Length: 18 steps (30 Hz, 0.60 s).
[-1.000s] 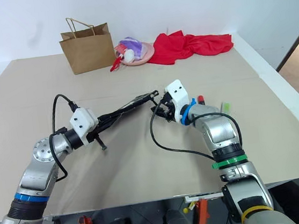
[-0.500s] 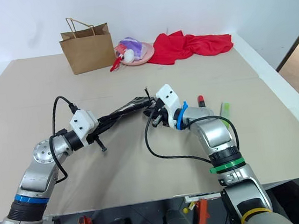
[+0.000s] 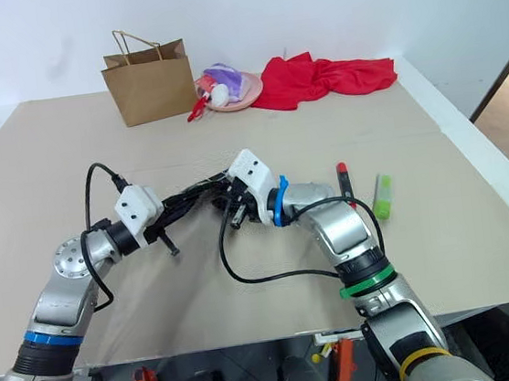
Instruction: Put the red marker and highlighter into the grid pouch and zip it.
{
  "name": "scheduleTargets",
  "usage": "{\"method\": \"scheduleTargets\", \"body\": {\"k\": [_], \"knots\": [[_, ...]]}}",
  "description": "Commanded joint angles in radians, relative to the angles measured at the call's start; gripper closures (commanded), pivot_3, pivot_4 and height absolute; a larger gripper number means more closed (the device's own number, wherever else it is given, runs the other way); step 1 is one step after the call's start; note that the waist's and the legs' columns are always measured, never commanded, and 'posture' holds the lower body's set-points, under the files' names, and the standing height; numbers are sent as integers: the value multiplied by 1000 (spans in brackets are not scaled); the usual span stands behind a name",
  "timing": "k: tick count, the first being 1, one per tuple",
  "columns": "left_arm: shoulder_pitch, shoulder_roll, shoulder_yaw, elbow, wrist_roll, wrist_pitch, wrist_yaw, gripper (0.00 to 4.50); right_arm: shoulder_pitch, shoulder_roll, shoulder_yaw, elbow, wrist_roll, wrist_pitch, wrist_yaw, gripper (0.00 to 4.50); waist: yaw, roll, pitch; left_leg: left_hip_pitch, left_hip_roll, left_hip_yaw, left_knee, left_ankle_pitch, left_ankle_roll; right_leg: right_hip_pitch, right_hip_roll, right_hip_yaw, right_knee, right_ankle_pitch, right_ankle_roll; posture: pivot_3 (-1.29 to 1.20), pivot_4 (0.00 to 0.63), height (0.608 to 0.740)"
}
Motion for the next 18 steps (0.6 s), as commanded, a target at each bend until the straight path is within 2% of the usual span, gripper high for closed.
{"method": "scheduleTargets", "body": {"k": [1,10,18], "knots": [[0,-4,7,-4,-1,-29,-12,4500,-42,8,-20,-49,22,-13,13,4456,0,0,0,0,0,0,0,0,0,0,0,0,0,0,0,0,150,740],[2,-10,9,9,0,-43,-25,4500,-63,-78,-65,-28,24,-41,60,4456,0,0,0,0,0,0,0,0,0,0,0,0,0,0,0,0,150,740],[-3,-9,9,20,-4,-50,-42,4500,-51,-41,-2,-124,65,-3,106,4456,-1,0,0,0,1,0,0,0,0,0,1,0,0,0,0,0,150,740]]}}
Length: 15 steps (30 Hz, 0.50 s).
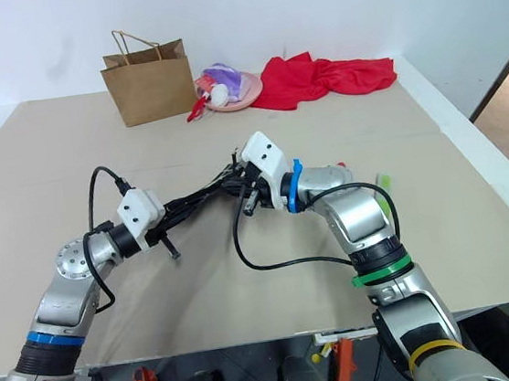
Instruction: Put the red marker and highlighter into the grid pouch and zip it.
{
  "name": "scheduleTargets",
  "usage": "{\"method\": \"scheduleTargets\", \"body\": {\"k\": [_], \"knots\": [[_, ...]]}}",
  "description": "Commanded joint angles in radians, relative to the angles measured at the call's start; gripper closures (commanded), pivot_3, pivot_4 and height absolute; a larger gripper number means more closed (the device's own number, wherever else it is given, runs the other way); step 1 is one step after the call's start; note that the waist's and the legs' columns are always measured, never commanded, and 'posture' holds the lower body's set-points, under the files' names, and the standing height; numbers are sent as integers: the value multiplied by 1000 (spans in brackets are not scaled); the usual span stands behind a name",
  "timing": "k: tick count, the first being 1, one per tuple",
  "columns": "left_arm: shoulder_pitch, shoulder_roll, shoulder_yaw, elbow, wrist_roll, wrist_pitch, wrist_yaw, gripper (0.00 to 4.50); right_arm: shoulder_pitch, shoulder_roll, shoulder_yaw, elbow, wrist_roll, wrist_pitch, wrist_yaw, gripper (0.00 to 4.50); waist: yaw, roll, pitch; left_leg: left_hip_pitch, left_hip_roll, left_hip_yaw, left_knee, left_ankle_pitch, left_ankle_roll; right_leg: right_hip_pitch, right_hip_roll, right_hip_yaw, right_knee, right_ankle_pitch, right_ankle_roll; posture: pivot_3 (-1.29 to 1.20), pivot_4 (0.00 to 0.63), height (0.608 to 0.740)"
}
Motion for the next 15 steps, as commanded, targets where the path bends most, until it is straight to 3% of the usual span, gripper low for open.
{"method": "scheduleTargets", "body": {"k": [1,5,11,12,13,15], "knots": [[-9,-1,8,-7,-5,-29,-13,4500,-1,26,48,-126,58,24,60,4456,0,0,0,0,0,0,0,0,0,0,0,0,0,0,0,0,150,740],[-18,-3,7,2,-5,-34,-20,4500,21,26,102,-188,67,43,98,4456,1,0,0,0,0,0,0,0,0,0,-1,-1,0,0,0,0,150,740],[-27,-7,7,7,-3,-33,-28,4500,16,61,77,-207,101,66,82,4456,1,0,0,0,0,-1,1,0,0,0,-1,-1,0,0,1,0,150,740],[-27,-8,8,7,-3,-32,-29,4500,12,67,60,-189,97,72,62,4172,1,0,0,0,0,-1,1,0,0,0,0,-1,0,0,1,0,150,740],[-27,-8,8,6,-3,-32,-29,4500,9,70,48,-176,94,76,47,4172,1,0,0,0,0,-1,1,0,0,0,0,-1,0,0,1,0,150,740],[-25,-11,10,5,-8,-34,-31,4500,22,50,31,-173,90,69,42,3229,1,0,0,0,0,-1,1,0,0,0,0,-1,0,0,0,0,150,740]]}}
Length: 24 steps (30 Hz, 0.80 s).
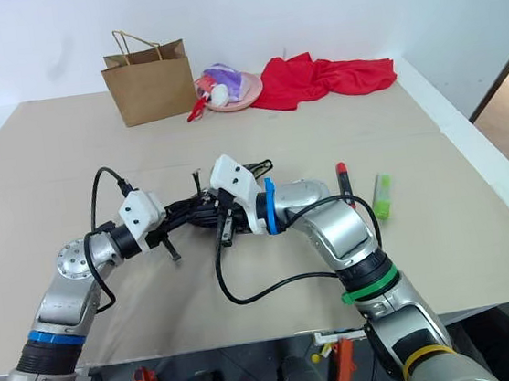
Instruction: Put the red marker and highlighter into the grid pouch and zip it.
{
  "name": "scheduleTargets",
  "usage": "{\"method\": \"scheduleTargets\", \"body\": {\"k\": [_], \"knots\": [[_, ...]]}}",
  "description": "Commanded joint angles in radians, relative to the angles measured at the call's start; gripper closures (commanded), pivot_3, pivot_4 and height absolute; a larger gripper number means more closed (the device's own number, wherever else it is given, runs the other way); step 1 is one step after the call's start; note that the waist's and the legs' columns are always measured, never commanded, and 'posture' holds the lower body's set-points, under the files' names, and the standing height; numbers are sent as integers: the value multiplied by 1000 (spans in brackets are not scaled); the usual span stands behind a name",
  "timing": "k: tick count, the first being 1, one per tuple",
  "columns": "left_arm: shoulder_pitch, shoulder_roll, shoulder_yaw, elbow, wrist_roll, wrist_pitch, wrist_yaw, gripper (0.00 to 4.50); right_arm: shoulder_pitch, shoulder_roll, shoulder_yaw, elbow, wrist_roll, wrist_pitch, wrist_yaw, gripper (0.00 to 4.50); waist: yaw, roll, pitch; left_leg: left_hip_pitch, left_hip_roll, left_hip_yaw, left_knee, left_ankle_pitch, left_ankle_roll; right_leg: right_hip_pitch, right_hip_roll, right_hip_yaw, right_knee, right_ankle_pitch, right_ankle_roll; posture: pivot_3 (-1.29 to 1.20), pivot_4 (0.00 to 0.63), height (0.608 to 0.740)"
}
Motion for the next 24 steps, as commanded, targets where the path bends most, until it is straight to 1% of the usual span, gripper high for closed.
{"method": "scheduleTargets", "body": {"k": [1,2,3,5,7,9,10,12,14,17,21,24], "knots": [[-18,-8,12,-13,-15,-18,-3,4500,4,-27,-54,-47,19,-9,-11,3229,2,0,0,0,0,0,0,0,0,0,0,0,0,0,0,0,150,740],[-17,-12,15,-13,-28,-19,-11,4500,20,-45,-70,-70,28,0,-12,2707,2,0,0,0,-1,0,0,0,0,0,-1,0,0,0,0,0,150,740],[-13,-15,27,-10,-47,-21,-20,4500,49,-77,-126,-128,80,38,-3,2416,5,0,0,0,-1,0,0,0,0,0,-1,0,0,0,0,0,150,740],[-6,-18,56,0,-86,-22,-37,4500,106,-148,-244,-247,186,97,24,2416,7,0,0,-1,-2,-1,0,0,0,1,-2,-1,0,0,1,0,150,740],[-3,-20,72,8,-106,-22,-42,4500,147,-205,-349,-325,273,141,28,2416,11,0,0,-3,-3,-2,0,0,0,0,-4,-2,-1,-1,1,0,150,740],[-3,-31,90,13,-136,-13,-45,4500,208,-291,-436,-370,292,165,28,2416,10,-1,0,-3,-3,-2,0,0,0,0,-4,-2,-1,-1,1,0,150,740],[-4,-35,98,16,-149,-10,-49,4500,242,-335,-464,-376,272,167,24,2416,6,-1,0,-2,-3,-3,0,0,0,1,-3,-2,-1,-1,1,0,150,740],[-8,-43,118,9,-203,0,-76,4500,349,-460,-518,-301,146,146,-43,2416,3,-1,0,-1,-2,-3,0,0,0,2,-2,-2,-1,-1,1,0,150,740],[-11,-46,124,6,-238,3,-102,4500,400,-521,-543,-219,59,150,-122,2416,10,-2,1,1,-1,-3,0,0,0,3,-1,-2,-1,-3,5,0,150,740],[-11,-46,127,9,-255,4,-128,4500,440,-548,-529,-138,-4,144,-208,2416,4,-1,0,1,-2,0,2,1,-1,3,-2,0,-1,-2,7,0,150,740],[3,-44,114,13,-245,-24,-165,4500,428,-499,-501,-10,-88,136,-340,2416,-2,-1,0,4,-1,1,1,1,-1,4,0,3,-1,-2,7,0,150,740],[11,-53,110,17,-238,-39,-174,4500,388,-456,-504,57,-109,139,-407,2416,-2,-1,0,4,-1,2,1,1,-1,3,0,3,-1,-2,7,0,150,740]]}}
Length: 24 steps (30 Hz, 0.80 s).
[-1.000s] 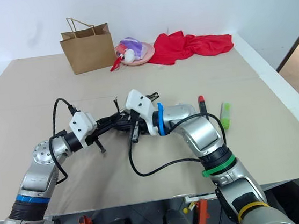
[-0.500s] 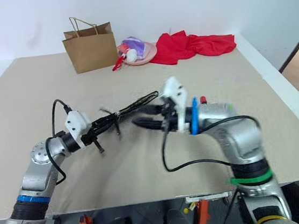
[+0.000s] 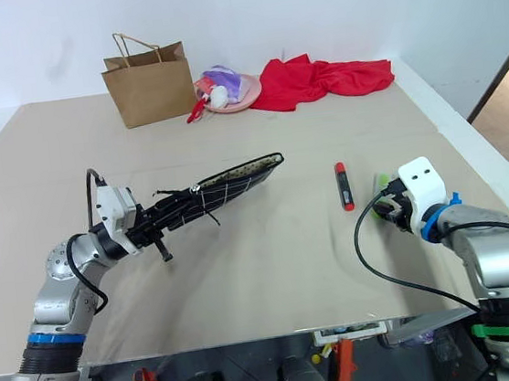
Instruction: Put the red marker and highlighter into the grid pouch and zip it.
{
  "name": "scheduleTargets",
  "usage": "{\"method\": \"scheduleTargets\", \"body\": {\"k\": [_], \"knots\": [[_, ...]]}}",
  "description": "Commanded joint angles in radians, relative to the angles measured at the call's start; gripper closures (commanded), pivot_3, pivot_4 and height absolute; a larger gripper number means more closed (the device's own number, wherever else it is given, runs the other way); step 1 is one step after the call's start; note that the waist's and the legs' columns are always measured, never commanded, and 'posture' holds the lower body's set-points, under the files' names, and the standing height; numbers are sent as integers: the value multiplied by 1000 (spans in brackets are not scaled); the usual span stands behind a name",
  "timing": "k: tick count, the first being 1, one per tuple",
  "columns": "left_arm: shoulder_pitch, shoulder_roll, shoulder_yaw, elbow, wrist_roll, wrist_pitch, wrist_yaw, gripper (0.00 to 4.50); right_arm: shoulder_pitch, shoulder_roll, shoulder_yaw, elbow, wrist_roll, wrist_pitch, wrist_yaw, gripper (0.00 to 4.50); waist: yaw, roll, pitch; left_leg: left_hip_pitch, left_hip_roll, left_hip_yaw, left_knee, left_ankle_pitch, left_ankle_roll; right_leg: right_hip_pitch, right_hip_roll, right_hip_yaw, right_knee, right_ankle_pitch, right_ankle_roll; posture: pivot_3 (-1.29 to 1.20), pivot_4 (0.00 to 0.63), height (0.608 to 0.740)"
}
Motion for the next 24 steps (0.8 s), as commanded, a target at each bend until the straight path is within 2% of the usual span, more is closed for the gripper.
{"method": "scheduleTargets", "body": {"k": [1,17,20,21,23,24], "knots": [[6,-6,7,-17,-7,-37,-15,4500,-56,27,-13,48,-28,-13,-72,2416,2,0,0,0,0,0,0,0,0,0,0,0,0,0,0,0,150,740],[35,-24,2,-27,-9,-49,-16,4500,-148,114,-5,192,-49,15,-192,2416,2,-1,-1,0,-1,1,1,0,0,1,-1,1,-1,1,2,0,150,740],[33,-29,0,-26,-9,-50,-15,4500,-156,126,5,188,-49,13,-199,1589,2,-1,-1,0,-1,0,2,0,0,2,-1,0,-1,1,2,0,150,740],[32,-30,0,-25,-8,-50,-15,4500,-159,130,5,187,-50,15,-206,908,2,-1,-1,0,-1,1,2,0,0,2,-1,1,-1,1,2,0,150,740],[32,-32,0,-26,-9,-50,-14,4500,-169,135,1,198,-55,24,-226,192,2,-1,-1,0,-1,0,1,0,0,2,-1,1,-1,1,2,0,150,740],[32,-33,0,-26,-9,-50,-14,4500,-173,136,-2,204,-54,29,-230,68,2,-1,-1,0,-1,0,1,0,0,1,-1,0,-1,1,2,0,150,740]]}}
